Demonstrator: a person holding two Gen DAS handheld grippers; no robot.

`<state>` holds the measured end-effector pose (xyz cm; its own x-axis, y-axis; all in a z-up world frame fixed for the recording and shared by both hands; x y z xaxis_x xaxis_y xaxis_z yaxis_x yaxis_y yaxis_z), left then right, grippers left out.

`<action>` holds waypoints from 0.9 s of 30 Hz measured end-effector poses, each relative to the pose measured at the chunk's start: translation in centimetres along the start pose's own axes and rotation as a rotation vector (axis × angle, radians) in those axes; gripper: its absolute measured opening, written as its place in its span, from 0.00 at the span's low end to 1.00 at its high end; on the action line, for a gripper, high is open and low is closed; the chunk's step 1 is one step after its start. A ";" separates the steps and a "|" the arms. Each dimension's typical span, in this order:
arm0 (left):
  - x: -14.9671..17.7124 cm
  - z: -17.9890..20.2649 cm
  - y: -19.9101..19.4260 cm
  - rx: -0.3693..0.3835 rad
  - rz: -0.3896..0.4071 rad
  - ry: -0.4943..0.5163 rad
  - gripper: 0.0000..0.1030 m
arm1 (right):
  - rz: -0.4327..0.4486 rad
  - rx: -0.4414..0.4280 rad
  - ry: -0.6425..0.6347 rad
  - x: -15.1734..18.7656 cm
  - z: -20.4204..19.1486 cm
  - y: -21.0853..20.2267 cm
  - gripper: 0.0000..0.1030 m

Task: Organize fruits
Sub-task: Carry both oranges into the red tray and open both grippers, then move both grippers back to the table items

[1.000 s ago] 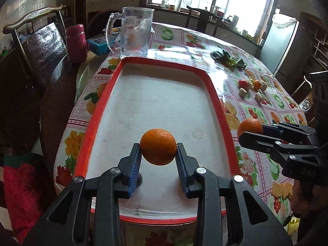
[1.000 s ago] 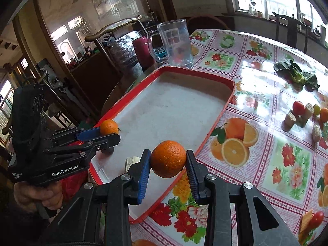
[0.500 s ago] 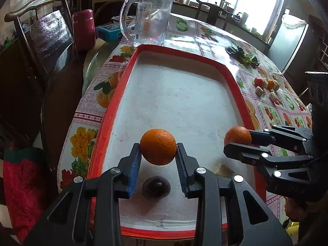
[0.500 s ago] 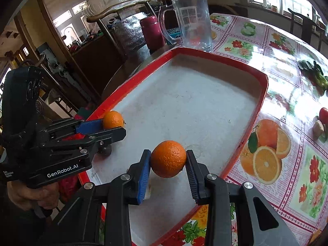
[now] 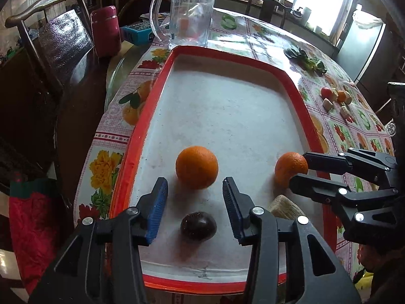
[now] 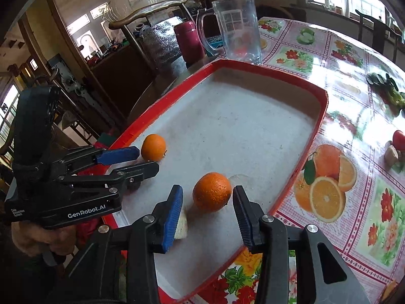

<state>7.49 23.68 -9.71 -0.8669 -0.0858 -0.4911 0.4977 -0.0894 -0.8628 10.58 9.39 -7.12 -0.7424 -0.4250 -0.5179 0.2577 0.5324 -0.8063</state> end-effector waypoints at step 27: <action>-0.6 13.7 -2.3 0.123 0.034 0.201 0.42 | 0.123 0.179 0.254 11.1 13.0 -12.5 0.41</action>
<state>7.27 10.37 -5.82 -0.8319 0.1073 -0.5444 0.5159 -0.2115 -0.8301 7.13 -11.48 -6.54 -0.8237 -0.1577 -0.5447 0.4426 0.4215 -0.7914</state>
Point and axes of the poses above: each gripper's, at about its wrist camera, not at the fingertips, and y roughly the way its jaws point, z to its right, x to its underside, the point moved 3 cm from there along y, roughly the way its jaws point, and after that the axes turned 4 degrees about -z, right-handed, at the moved point
